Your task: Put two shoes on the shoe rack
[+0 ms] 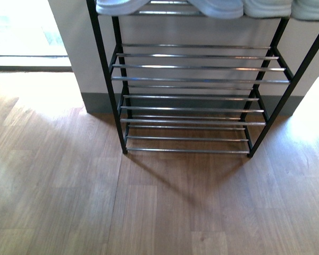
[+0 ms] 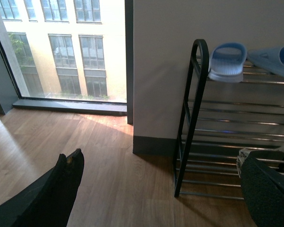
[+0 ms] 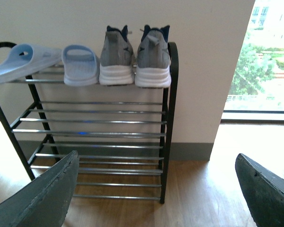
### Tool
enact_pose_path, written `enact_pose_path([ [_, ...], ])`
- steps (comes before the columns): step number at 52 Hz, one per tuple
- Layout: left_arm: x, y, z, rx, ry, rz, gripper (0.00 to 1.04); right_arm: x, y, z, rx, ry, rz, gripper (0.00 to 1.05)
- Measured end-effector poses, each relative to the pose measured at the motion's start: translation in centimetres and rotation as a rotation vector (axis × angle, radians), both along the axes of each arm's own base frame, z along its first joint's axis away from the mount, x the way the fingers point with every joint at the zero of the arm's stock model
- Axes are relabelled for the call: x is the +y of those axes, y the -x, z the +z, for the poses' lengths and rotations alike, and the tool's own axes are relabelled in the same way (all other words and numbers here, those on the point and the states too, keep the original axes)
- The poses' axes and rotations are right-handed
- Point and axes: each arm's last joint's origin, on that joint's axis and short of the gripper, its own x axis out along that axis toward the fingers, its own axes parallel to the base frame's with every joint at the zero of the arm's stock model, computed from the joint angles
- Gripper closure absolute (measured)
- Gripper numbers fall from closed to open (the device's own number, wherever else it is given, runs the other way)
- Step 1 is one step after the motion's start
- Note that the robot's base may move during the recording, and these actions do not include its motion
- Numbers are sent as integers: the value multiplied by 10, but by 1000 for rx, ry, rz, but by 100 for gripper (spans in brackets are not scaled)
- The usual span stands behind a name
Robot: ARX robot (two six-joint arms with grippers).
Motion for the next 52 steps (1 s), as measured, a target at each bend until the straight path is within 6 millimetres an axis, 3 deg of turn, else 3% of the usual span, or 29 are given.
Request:
enact_pose_path([
  [52, 0, 0, 0, 0, 0, 0, 9, 0, 0, 0, 0, 0, -1, 9],
])
